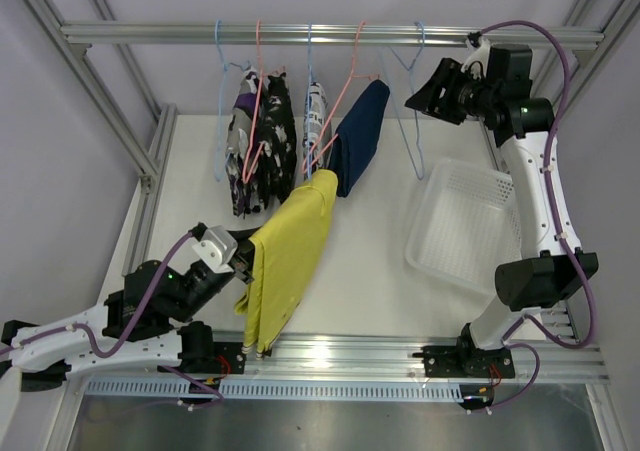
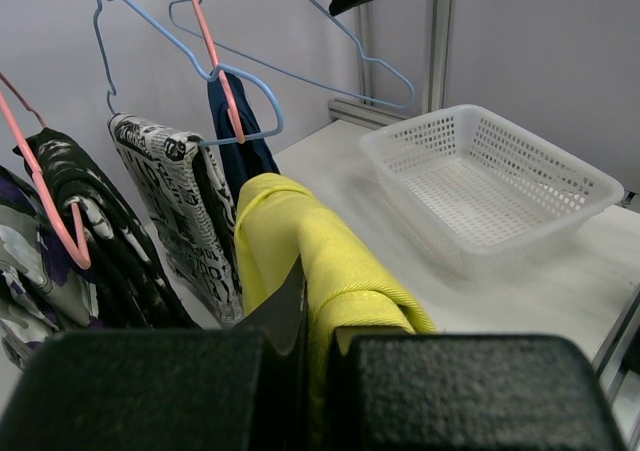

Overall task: Remove the trousers from the hanger
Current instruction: Place the hanger at the clothesline.

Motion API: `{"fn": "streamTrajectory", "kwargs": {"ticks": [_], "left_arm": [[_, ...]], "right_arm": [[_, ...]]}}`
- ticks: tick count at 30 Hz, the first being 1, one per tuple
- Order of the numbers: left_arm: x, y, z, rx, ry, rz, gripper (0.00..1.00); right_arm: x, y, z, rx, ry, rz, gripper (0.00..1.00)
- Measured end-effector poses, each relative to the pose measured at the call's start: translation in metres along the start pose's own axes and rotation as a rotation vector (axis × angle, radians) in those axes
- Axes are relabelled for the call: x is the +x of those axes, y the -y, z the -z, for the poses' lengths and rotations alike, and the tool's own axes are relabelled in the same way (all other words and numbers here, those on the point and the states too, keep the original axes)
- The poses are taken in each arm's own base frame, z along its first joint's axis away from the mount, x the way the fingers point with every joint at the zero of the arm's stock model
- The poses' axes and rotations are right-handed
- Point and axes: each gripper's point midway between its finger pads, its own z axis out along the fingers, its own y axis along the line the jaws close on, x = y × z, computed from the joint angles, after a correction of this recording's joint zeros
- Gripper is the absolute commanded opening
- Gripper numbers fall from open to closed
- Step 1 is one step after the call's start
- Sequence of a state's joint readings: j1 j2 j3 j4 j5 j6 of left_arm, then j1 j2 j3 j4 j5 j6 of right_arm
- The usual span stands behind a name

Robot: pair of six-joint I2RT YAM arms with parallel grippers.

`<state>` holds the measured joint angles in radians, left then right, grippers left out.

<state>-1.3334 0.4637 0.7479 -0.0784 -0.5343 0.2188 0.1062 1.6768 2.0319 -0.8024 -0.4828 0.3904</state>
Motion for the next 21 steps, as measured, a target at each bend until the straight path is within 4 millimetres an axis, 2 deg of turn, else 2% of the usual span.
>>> {"fn": "streamTrajectory", "kwargs": {"ticks": [5, 9, 11, 16, 21], "left_arm": [[0.0, 0.002, 0.0, 0.011, 0.001, 0.0, 0.01], [0.0, 0.002, 0.003, 0.019, 0.0, -0.001, 0.01], [0.0, 0.002, 0.004, 0.021, 0.002, 0.002, 0.01], [0.002, 0.004, 0.006, 0.038, -0.006, 0.012, 0.01], [0.0, 0.008, 0.01, 0.067, -0.013, 0.052, 0.01]], "right_arm": [[0.017, 0.011, 0.002, 0.024, -0.034, -0.026, 0.76], [0.031, 0.017, 0.018, 0.048, -0.038, -0.042, 0.88], [0.034, 0.015, 0.033, 0.057, -0.017, -0.035, 0.99], [0.037, -0.006, 0.086, 0.053, 0.085, 0.014, 1.0], [0.05, -0.026, 0.135, 0.043, 0.175, 0.061, 1.0]]}}
